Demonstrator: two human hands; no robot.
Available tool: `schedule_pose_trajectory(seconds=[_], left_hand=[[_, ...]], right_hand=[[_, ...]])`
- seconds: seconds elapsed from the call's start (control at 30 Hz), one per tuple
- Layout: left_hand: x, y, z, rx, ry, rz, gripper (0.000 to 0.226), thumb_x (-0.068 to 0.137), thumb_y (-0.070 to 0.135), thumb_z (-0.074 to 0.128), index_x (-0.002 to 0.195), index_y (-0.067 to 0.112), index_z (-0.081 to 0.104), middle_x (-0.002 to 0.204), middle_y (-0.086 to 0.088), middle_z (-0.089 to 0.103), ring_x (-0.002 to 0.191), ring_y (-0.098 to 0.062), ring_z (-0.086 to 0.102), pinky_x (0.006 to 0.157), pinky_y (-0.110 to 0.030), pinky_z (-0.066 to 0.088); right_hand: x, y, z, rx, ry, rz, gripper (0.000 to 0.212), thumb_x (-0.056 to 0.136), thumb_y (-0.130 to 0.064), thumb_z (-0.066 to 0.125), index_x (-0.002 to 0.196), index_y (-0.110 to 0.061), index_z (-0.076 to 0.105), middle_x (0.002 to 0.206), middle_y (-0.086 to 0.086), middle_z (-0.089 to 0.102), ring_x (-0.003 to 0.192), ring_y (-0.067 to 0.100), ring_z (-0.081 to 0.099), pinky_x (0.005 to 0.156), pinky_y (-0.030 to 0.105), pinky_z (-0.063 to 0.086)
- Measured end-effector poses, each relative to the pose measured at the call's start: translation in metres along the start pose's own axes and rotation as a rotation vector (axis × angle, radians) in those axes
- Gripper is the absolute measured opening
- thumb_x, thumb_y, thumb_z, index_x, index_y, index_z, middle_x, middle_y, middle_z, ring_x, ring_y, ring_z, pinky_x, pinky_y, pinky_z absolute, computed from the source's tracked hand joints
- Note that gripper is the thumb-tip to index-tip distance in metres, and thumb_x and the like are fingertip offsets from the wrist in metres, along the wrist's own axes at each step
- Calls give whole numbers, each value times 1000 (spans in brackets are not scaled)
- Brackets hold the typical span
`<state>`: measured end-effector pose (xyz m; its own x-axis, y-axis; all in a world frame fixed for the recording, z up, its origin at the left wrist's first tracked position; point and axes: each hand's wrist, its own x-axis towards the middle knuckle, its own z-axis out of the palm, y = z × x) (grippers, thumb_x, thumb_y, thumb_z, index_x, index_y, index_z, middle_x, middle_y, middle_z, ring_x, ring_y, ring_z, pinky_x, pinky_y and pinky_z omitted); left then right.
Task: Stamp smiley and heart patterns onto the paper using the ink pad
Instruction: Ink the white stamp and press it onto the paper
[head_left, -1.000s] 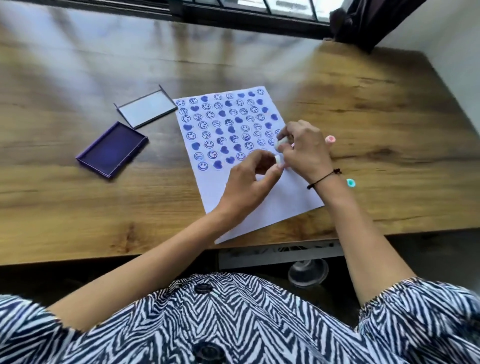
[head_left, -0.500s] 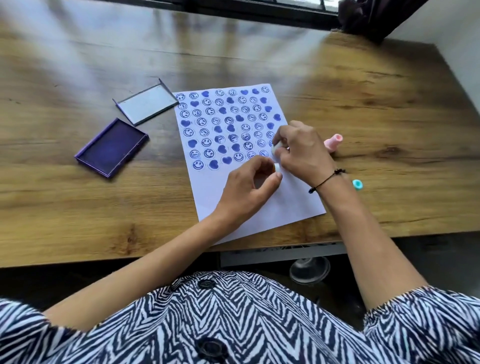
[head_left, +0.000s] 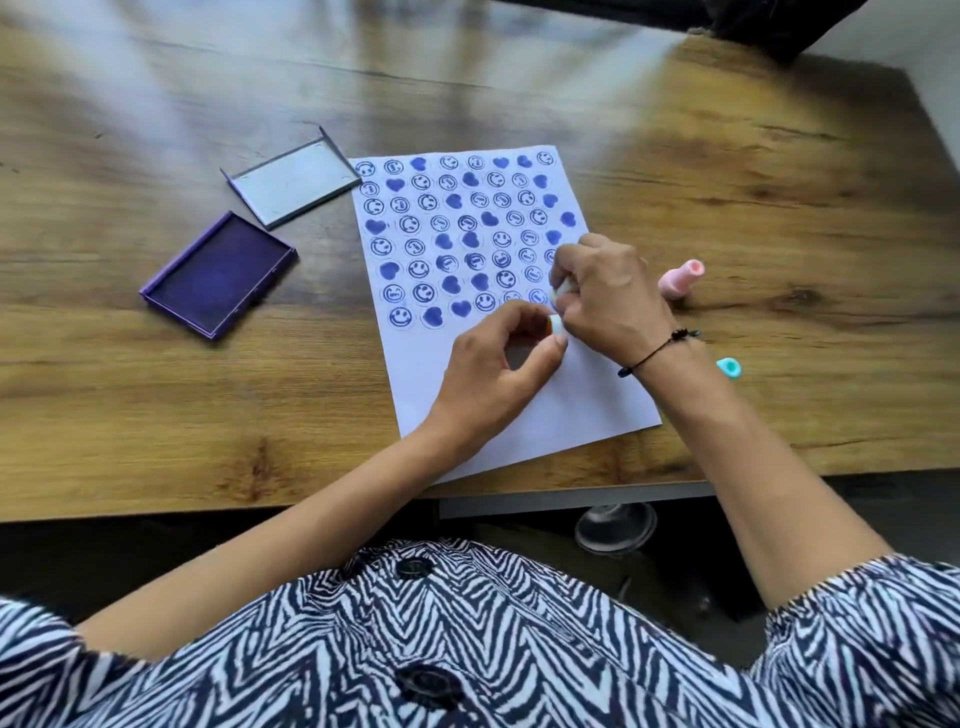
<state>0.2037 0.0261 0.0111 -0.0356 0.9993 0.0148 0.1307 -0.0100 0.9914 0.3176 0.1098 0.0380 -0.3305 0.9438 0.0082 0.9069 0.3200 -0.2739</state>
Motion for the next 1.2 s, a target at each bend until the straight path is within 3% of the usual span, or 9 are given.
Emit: schedule_pose_trajectory(seconds=[0.33,0.5,0.6,0.67,0.73,1.0,1.2], left_hand=[[1,-5,1,-78,11,-45,17,84,17,58,99,7,59,94,-6,66,86,-9,62,82,-19,46],[3,-7,-1,-124,21,-60,17,84,20,57,98,10,57,101,-14,67,91,-14,62,88,-30,48],[4,-8,-1,-139,16,-62,18,85,19,57,101,11,56,102,-12,67,92,-12,62,89,-27,47],[4,-9,-1,-147,17,-62,18,85,18,58,102,13,57,100,-8,66,92,-10,61,90,-27,47],[5,-9,-1,-158,13,-64,19,85,18,58,103,14,58,96,-2,65,89,-8,60,89,-25,47],[5,-11,-1,-184,-37,-38,20,83,12,60,104,14,59,92,1,63,87,-8,59,87,-26,46],[6,-13,-2,-213,-114,15,19,83,9,59,101,17,60,92,3,66,88,-5,62,85,-20,48]], right_hand=[[-2,-4,3,-10,-37,-8,14,74,-13,57,84,-3,59,91,21,54,78,40,57,65,41,45],[-1,-1,-1,45,-58,2,13,78,-6,53,85,-5,63,94,19,58,88,38,58,74,41,49],[-12,9,-12,252,123,92,15,76,1,54,83,-4,66,83,11,57,79,33,61,70,35,48],[-27,16,-22,520,281,233,13,77,-2,58,78,-13,64,74,4,60,54,22,63,51,32,54],[-43,21,-29,760,363,335,18,79,-6,62,71,-22,60,65,-5,60,39,9,58,40,24,51],[-76,3,-17,1187,277,447,13,80,-2,66,78,-14,62,60,-2,62,39,6,56,41,18,49],[-77,-13,-12,1175,225,302,13,75,-4,72,77,-15,64,51,-11,64,45,3,54,48,16,51]])
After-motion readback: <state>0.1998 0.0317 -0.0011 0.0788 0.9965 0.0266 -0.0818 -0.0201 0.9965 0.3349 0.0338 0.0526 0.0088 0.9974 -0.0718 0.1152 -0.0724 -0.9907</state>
